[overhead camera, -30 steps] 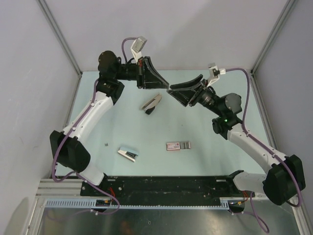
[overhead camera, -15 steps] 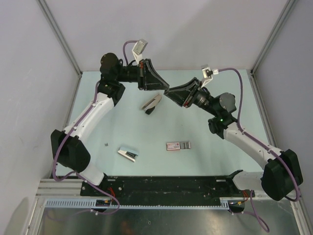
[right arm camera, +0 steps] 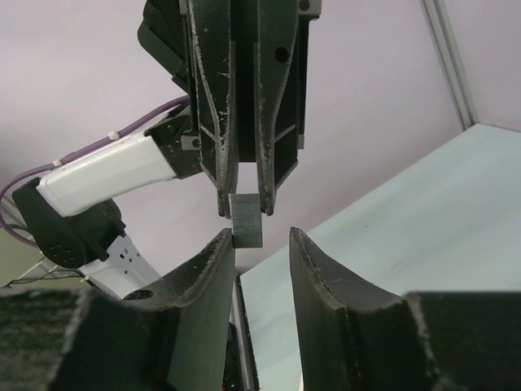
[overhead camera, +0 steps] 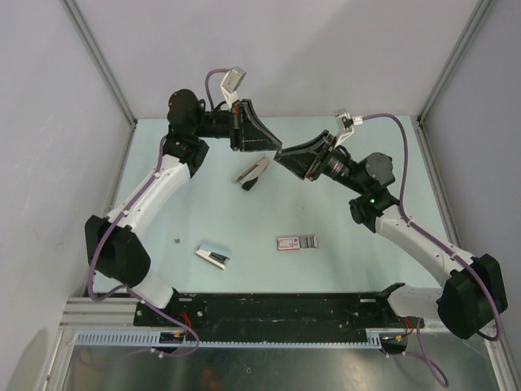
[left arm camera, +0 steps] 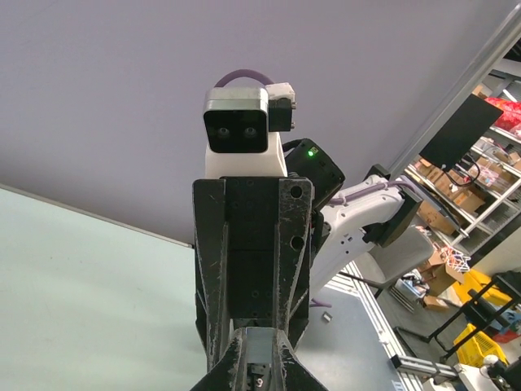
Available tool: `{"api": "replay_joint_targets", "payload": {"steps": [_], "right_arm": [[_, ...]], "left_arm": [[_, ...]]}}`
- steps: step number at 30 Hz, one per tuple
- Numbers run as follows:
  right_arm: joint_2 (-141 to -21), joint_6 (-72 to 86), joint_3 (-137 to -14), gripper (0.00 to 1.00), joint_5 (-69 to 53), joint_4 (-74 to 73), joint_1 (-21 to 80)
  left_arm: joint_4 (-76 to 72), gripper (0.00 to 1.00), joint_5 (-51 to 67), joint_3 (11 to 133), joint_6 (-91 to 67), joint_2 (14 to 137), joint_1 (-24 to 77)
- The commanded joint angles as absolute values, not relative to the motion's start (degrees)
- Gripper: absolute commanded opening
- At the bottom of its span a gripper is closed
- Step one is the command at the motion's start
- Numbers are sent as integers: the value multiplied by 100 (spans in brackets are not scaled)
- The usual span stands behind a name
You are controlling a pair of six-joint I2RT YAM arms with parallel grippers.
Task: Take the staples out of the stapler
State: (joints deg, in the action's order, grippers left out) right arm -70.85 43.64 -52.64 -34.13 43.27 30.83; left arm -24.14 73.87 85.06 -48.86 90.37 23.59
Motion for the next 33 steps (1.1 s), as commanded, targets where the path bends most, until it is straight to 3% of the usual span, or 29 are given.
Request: {"api": "replay_joint_targets", "payload": {"steps": [1,24,30,33], "right_arm": [[-6830,4166,-5502,38,-3478,4146,2995],[-6860,4301,-5582,34,-3627,4355,2900],[-6905,4331,-5611,25,-3664,4373,2904],[-6908,4335,-5616,13,-3668,4384,2902]], "left_arm": [[-2566,2,7413,8501,-4742,8799,2347],[-2566,3,7392,8340,-4696,8802,2425],[-2571,3,7397,8328,-4676,8793,2426],[-2567,3,7405,8324,-4667,8789,2436]]}}
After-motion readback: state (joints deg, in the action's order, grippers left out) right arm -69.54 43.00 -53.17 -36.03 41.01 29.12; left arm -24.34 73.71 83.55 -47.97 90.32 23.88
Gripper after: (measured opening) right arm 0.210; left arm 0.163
